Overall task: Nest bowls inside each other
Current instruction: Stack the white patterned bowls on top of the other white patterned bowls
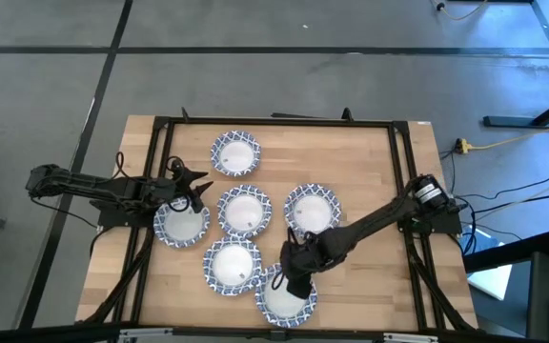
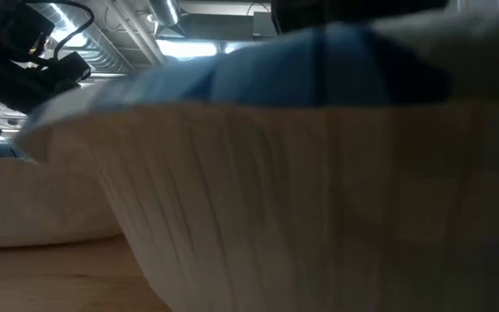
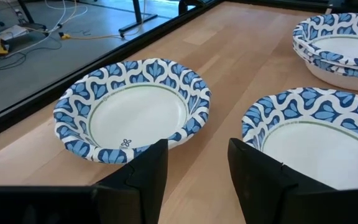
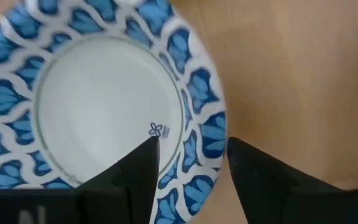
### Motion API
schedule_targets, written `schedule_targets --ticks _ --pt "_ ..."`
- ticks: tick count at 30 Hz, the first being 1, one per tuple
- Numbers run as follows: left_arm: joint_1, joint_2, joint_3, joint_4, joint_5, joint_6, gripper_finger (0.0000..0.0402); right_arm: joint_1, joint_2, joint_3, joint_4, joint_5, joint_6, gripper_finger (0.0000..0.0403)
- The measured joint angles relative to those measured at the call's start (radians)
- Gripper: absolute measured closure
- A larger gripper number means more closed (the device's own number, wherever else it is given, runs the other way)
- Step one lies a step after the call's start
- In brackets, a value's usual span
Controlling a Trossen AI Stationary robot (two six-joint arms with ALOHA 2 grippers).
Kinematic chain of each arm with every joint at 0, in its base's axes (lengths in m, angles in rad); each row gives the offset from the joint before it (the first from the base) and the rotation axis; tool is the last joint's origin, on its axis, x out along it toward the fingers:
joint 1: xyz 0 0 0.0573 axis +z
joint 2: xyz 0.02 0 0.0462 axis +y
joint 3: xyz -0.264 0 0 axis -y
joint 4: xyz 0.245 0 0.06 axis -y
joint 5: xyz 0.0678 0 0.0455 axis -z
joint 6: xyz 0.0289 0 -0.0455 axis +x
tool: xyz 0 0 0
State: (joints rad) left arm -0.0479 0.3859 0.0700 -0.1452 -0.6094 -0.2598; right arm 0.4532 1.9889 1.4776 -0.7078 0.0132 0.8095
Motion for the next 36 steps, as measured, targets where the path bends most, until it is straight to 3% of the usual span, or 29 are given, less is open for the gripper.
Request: schedule_targets --ticks 9,23,31,36 --pt "0.0 0.0 0.0 0.0 0.001 0.001 0.0239 0.009 0.035 0.0 -0.001 -0.042 0.071 0.0223" --pt "0.0 0.0 0.0 0.0 0.001 0.001 0.0239 0.005 0.035 0.0 0.0 -0.042 0.072 0.0337" --pt "0.0 0.0 0.0 0.0 0.001 0.001 0.0239 -0.017 0.034 0.0 0.002 -0.048 0.075 0.0382" --pt "0.0 0.0 0.0 0.0 0.001 0.001 0.0239 -0.052 0.029 0.0 0.003 -0.12 0.054 0.0397"
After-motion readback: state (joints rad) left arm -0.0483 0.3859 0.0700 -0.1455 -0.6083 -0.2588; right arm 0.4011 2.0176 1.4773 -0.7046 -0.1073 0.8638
